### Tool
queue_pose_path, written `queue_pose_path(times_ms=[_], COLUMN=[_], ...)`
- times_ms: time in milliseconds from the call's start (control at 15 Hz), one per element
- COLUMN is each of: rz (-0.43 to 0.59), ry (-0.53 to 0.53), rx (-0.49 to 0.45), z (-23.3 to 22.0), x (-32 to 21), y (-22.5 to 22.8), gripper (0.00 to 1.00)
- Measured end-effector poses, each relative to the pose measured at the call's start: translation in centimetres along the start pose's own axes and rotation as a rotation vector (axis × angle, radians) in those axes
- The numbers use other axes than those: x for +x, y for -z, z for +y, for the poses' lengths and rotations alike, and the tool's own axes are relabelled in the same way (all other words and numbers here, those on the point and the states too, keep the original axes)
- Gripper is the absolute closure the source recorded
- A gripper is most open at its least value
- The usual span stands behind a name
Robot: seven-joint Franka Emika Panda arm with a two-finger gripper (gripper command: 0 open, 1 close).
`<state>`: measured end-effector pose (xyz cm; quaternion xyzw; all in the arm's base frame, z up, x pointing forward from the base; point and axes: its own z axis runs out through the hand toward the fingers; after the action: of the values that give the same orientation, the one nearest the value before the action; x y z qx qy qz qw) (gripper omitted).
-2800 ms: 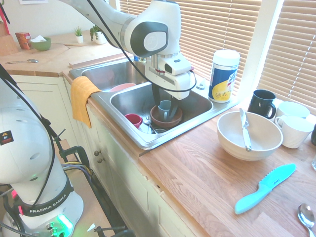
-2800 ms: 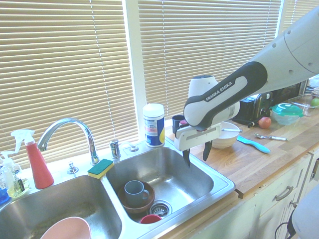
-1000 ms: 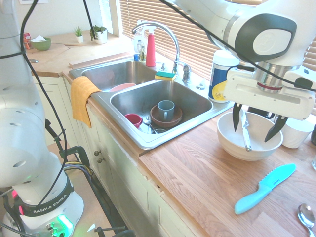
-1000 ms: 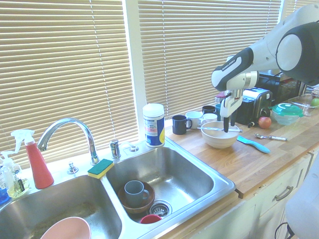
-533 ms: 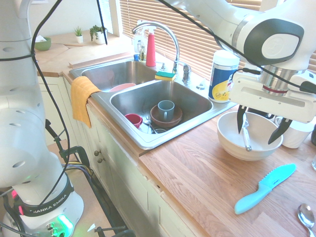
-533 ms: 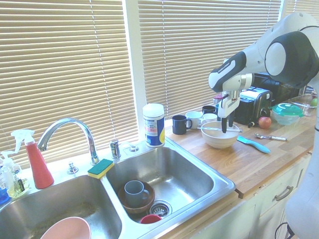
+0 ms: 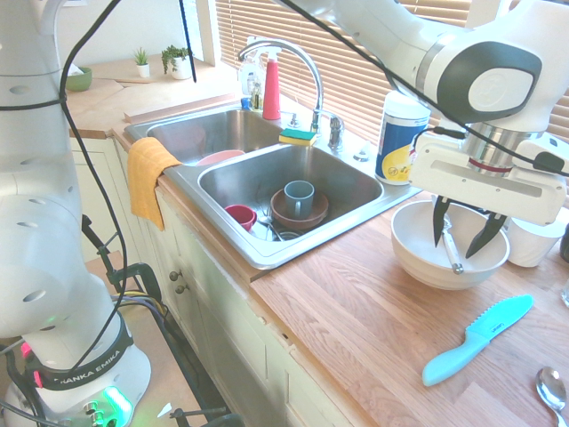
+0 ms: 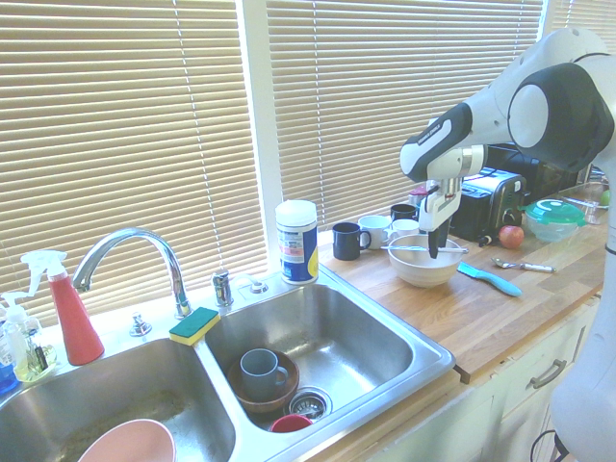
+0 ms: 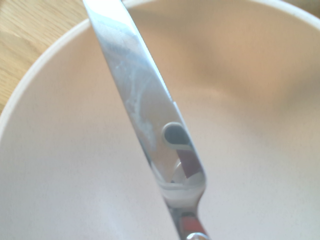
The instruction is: Put the knife into the sink
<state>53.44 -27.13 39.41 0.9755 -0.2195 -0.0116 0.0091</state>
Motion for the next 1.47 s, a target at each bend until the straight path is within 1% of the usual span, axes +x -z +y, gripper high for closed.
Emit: queue_pose_path(times_ms=[667,800,867,1000,1133,1333,1467], rz=[-0.008,-0.005,0.002,0.033,0.063,0.102,0.109], ry=[-0.008,-0.042,-0.087,-0.182,-0.259,-0.335,-0.387], rx=[0.000,0.003,0.008,0.022,0.044,0.046,0.041], z=[0.3,0.2,-0.3,-3.0,-6.9,-13.1,-18.0], x=[-0.1,-0.1,-0.1,-0.4,-1.4,-4.7,-7.4], y=[0.0,0.1,0.5,2.2,4.0,5.8,5.9], gripper=[1.00,1.00,1.00,1.00,1.00,1.00,1.00])
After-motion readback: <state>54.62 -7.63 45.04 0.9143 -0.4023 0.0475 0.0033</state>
